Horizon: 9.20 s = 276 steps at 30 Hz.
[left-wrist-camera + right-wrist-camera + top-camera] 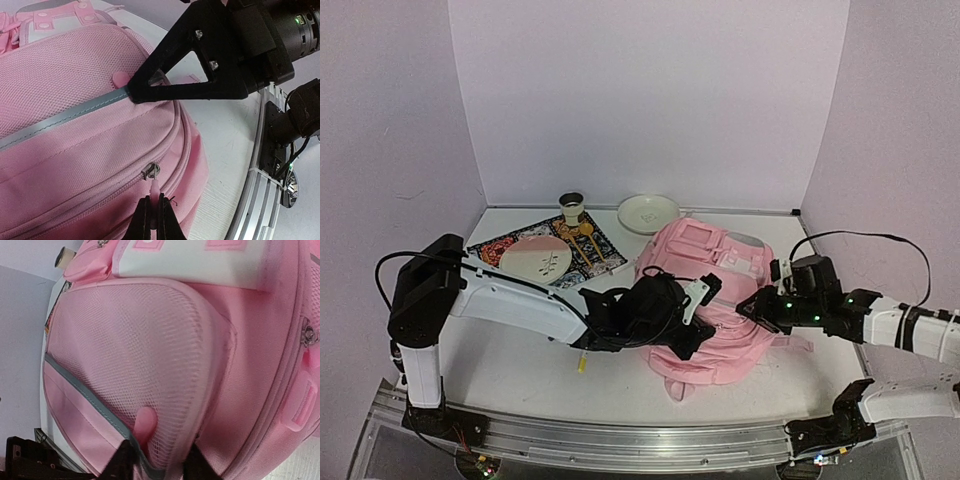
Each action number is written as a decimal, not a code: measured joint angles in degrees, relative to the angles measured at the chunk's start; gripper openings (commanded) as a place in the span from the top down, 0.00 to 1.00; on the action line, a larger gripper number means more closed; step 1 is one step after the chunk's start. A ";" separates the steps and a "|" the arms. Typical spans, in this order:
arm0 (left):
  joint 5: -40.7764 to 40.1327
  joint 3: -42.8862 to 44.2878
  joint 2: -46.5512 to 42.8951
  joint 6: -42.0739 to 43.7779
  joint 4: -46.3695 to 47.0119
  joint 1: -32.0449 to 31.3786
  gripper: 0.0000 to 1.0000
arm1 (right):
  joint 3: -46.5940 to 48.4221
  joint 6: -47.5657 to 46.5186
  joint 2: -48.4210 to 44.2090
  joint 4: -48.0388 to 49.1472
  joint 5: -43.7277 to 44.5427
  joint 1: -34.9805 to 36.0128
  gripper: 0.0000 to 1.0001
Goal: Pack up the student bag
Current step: Hold the upper front pocket of the student bag, then unzip the upper front pocket of the student bag, then hold the upper front pocket of the student bag, then unzip the upper front pocket of the student bag, then grab the upper front pocket of the student bag, then move the pen to the center of the board, then grab the pen at the center of the board.
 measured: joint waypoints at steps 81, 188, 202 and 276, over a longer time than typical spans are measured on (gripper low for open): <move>3.99 -13.56 -6.09 0.82 6.58 17.36 1.00 | 36.81 -55.25 38.84 -12.23 35.67 26.38 1.00; -8.77 12.89 14.42 13.68 -16.43 28.88 0.61 | 23.30 -47.36 14.76 -17.72 47.67 24.41 0.99; -7.65 18.10 17.73 14.03 -19.50 30.95 0.60 | 23.30 -47.07 16.48 -17.13 47.39 24.41 0.99; 9.85 -30.91 -30.19 -28.62 2.24 25.18 1.00 | 35.51 -31.46 26.31 -18.52 37.01 24.02 1.00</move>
